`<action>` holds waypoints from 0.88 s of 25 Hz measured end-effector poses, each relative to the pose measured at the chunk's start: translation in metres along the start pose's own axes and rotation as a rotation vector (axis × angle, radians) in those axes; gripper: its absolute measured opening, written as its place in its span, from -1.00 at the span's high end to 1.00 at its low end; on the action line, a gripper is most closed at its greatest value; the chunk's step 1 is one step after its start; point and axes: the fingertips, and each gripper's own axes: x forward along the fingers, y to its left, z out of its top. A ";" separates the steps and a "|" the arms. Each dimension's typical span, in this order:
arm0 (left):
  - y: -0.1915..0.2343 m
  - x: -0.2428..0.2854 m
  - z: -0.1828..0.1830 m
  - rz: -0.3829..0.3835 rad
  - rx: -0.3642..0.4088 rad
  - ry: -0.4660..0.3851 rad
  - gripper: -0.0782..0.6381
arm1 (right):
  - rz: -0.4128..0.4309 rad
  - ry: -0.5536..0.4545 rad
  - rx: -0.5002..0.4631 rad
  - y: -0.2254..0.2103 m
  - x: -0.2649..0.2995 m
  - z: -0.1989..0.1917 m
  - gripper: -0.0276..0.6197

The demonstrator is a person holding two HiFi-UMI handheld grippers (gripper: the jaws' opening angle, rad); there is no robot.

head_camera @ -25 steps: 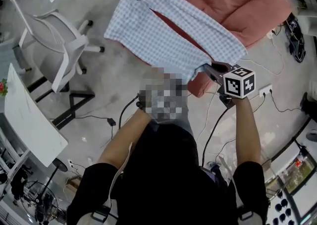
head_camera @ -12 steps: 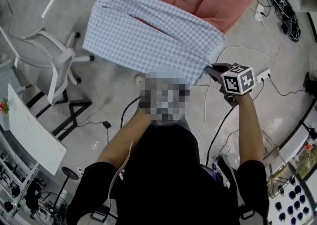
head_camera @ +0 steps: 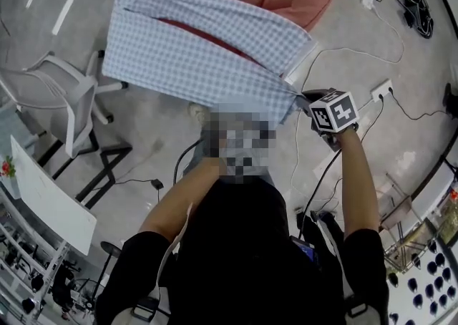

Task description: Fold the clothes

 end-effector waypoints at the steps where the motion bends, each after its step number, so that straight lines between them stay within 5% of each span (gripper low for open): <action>1: -0.001 0.004 -0.002 -0.004 0.000 0.011 0.76 | -0.001 0.003 0.003 -0.003 0.002 -0.002 0.82; 13: 0.017 0.042 -0.040 0.026 -0.091 0.101 0.74 | 0.005 0.023 0.011 -0.020 0.049 -0.019 0.81; 18: 0.026 0.037 -0.043 0.050 -0.122 0.130 0.36 | -0.006 0.000 -0.031 -0.019 0.052 -0.011 0.37; 22: 0.035 0.024 -0.038 0.087 -0.112 0.118 0.27 | -0.016 -0.021 -0.023 -0.021 0.048 -0.006 0.35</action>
